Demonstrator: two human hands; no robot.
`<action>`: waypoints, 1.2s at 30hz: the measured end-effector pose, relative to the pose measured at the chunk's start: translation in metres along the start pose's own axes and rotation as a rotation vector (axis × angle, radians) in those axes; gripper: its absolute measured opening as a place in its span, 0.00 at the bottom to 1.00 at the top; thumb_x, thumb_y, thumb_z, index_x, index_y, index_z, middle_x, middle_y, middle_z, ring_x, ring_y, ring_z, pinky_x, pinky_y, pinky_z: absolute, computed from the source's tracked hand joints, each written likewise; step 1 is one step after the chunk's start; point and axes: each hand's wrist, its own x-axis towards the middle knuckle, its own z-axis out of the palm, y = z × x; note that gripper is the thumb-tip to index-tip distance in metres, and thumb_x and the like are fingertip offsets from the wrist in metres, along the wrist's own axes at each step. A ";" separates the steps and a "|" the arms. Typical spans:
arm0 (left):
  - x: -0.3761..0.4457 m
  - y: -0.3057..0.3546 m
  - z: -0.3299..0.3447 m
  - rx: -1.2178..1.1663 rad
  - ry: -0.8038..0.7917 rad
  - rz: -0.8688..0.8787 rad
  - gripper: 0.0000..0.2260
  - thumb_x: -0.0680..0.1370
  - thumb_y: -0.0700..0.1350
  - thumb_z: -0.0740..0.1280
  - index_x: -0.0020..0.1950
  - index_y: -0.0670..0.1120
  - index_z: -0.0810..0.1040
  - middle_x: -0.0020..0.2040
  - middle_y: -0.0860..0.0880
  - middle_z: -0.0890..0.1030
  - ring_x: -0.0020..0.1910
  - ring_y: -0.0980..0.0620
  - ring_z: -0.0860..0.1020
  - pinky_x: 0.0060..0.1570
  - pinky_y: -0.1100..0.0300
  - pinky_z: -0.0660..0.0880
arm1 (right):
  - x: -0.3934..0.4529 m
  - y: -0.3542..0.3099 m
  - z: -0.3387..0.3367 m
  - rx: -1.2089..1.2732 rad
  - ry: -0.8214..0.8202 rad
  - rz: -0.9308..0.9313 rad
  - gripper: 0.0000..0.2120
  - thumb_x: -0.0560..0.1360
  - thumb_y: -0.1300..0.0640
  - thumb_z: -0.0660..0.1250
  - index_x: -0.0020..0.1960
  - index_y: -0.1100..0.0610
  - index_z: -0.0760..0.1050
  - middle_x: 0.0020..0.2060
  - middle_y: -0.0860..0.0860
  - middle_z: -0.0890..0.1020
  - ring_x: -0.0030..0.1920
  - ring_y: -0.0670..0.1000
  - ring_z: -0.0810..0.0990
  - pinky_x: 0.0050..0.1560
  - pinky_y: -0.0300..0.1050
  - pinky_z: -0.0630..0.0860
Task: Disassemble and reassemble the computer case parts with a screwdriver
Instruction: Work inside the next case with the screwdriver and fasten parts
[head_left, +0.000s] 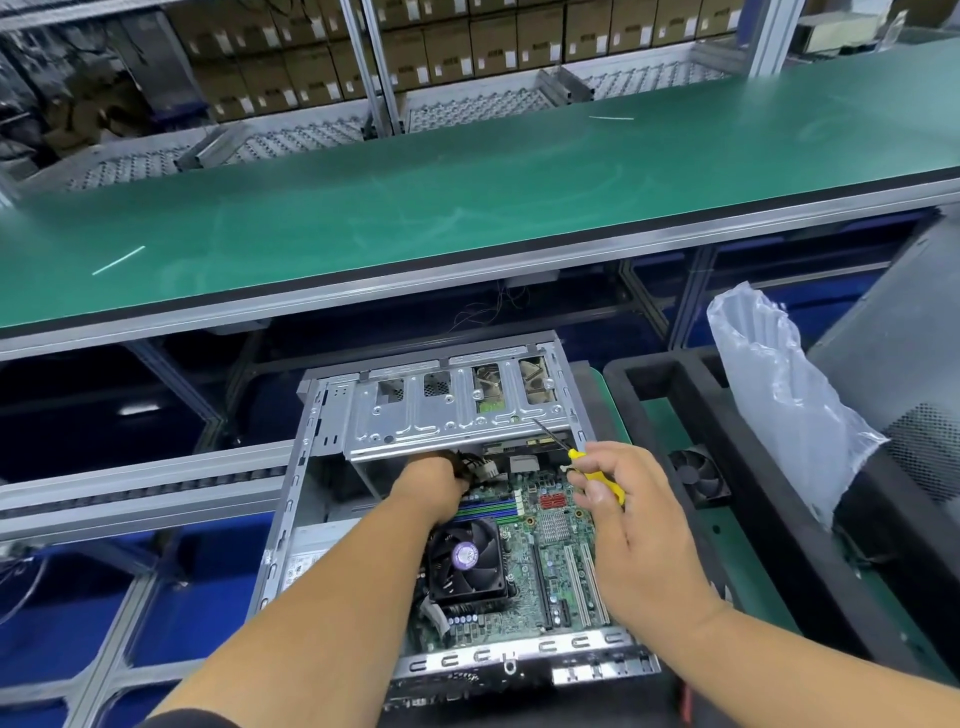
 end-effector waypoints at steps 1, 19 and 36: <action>0.001 0.000 0.002 -0.005 0.020 0.002 0.12 0.84 0.50 0.62 0.59 0.44 0.80 0.44 0.47 0.77 0.40 0.48 0.74 0.45 0.55 0.76 | 0.000 0.000 0.000 0.004 0.002 0.002 0.13 0.84 0.48 0.54 0.61 0.46 0.75 0.62 0.40 0.73 0.63 0.52 0.79 0.62 0.55 0.79; -0.011 0.007 -0.011 0.144 0.017 -0.027 0.12 0.81 0.39 0.62 0.38 0.47 0.67 0.36 0.49 0.72 0.34 0.49 0.70 0.40 0.52 0.71 | -0.001 0.005 0.001 0.024 0.021 -0.004 0.12 0.84 0.50 0.55 0.62 0.45 0.75 0.63 0.40 0.73 0.64 0.52 0.78 0.62 0.56 0.79; -0.006 0.013 -0.027 0.229 -0.093 0.085 0.06 0.81 0.37 0.59 0.48 0.47 0.69 0.38 0.52 0.68 0.44 0.45 0.72 0.45 0.51 0.70 | 0.000 0.003 0.001 0.019 0.026 -0.009 0.11 0.85 0.57 0.57 0.62 0.46 0.75 0.61 0.40 0.74 0.61 0.49 0.80 0.61 0.52 0.80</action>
